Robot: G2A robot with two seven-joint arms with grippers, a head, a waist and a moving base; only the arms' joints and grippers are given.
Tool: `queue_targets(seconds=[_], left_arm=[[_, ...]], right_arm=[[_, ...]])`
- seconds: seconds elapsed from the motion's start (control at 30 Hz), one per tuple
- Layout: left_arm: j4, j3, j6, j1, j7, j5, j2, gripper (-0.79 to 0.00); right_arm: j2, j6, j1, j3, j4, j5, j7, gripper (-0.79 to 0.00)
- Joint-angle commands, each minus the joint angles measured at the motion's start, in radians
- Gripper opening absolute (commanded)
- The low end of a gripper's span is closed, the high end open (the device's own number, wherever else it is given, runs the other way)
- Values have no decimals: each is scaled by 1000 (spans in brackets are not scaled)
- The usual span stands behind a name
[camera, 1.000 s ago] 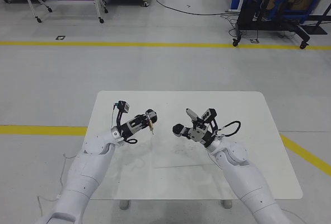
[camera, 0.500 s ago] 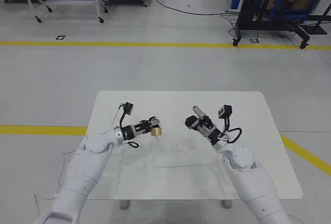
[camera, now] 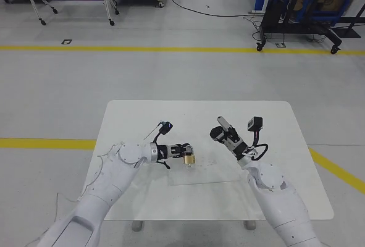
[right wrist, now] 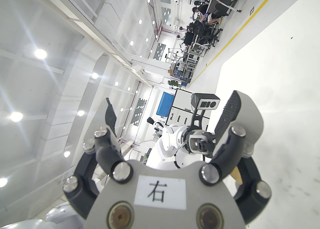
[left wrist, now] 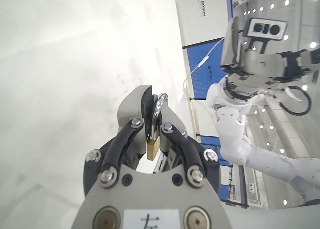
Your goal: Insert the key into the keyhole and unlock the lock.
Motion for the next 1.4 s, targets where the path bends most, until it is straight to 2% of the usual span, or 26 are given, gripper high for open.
queue_targets(seconds=[0.0, 0.2, 0.23, 0.27, 0.3, 0.37, 0.4, 0.53, 0.63, 0.83, 0.93, 1.03, 1.17, 1.27, 1.37], left_arm=[[30, 27, -16, -16, 27, 49, -8, -785], [92, 72, -44, -50, 62, 128, -24, -785], [99, 74, -48, -53, 64, 127, -26, -711], [105, 75, -52, -56, 64, 126, -27, -539], [110, 76, -55, -60, 67, 130, -28, -422], [116, 79, -62, -62, 72, 136, -29, -34], [119, 80, -65, -62, 73, 141, -30, 0], [120, 79, -78, -59, 81, 143, -29, 0], [116, 49, -92, -50, 82, 78, -25, 0], [49, -56, -159, -19, 85, -22, 13, 0], [-44, -132, -183, 13, 91, -29, 45, 0], [-174, -225, -189, 64, 122, 23, 84, 0], [-377, -355, -154, 164, 227, 262, 136, 0], [-505, -426, -119, 249, 281, 365, 159, 0], [-579, -475, -110, 309, 321, 405, 172, 0]], right_arm=[[0, 0, 0, 0, 0, 0, 0, 0], [0, 0, 0, 0, 0, 0, 0, 0], [0, 0, 0, 0, 0, 0, 0, 0], [0, 0, 0, 0, 0, 0, 0, 0], [0, 0, 0, 0, 0, 0, 0, 0], [0, 0, 0, 0, 0, 0, 0, 0], [0, 0, 0, 0, 0, 0, 0, 0], [0, 0, 0, 0, 0, 0, 0, 0], [0, 0, 0, 0, 0, 0, 0, 0], [0, 0, 0, 0, 0, 0, 0, 0], [0, 0, 0, 0, 0, 0, 0, 0], [-1, 11, -1, -10, -2, 1, 4, 0], [-5, 33, 18, -37, 8, -65, -37, 0], [-6, 24, 19, -34, 1, -84, -72, 0], [0, -2, 6, 9, -24, -108, -116, 0]])
